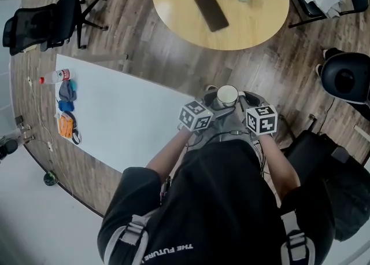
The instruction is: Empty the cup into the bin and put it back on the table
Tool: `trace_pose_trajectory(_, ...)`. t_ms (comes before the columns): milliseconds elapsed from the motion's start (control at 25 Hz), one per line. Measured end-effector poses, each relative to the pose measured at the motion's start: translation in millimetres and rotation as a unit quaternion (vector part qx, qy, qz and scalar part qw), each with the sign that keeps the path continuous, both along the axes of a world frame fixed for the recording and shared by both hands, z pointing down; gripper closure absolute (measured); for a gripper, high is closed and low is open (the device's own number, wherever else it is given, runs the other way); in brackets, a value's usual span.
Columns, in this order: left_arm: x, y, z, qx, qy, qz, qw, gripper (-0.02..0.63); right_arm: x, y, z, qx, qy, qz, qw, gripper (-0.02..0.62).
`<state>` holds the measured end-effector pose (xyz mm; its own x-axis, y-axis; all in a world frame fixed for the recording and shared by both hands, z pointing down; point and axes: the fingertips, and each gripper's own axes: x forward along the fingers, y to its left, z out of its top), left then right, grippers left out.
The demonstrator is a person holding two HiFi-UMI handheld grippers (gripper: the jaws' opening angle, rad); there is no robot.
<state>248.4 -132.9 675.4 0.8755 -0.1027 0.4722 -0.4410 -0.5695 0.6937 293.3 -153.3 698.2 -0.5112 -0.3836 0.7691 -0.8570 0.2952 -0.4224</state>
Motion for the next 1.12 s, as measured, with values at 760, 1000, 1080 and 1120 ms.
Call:
trace_pose_trajectory(760, -14, -7, 11, 0.004, -0.005, -0.023, 0.9997, 0.249, -19, 17, 23, -0.177, -0.097, 0.054, 0.978, 0.548)
trace_pose_trajectory(1000, -14, -10, 10, 0.008, -0.007, -0.019, 0.9998, 0.249, -18, 14, 21, -0.173, -0.092, 0.057, 0.979, 0.548)
trace_pose_trajectory(1080, -14, -10, 9, 0.011, -0.008, -0.02, 0.9997, 0.249, -19, 13, 20, -0.172, -0.091, 0.056, 0.979, 0.548)
trace_pose_trajectory(1120, -14, -11, 9, 0.012, -0.008, -0.021, 0.9997, 0.249, -19, 13, 20, -0.171, -0.09, 0.056, 0.98, 0.548)
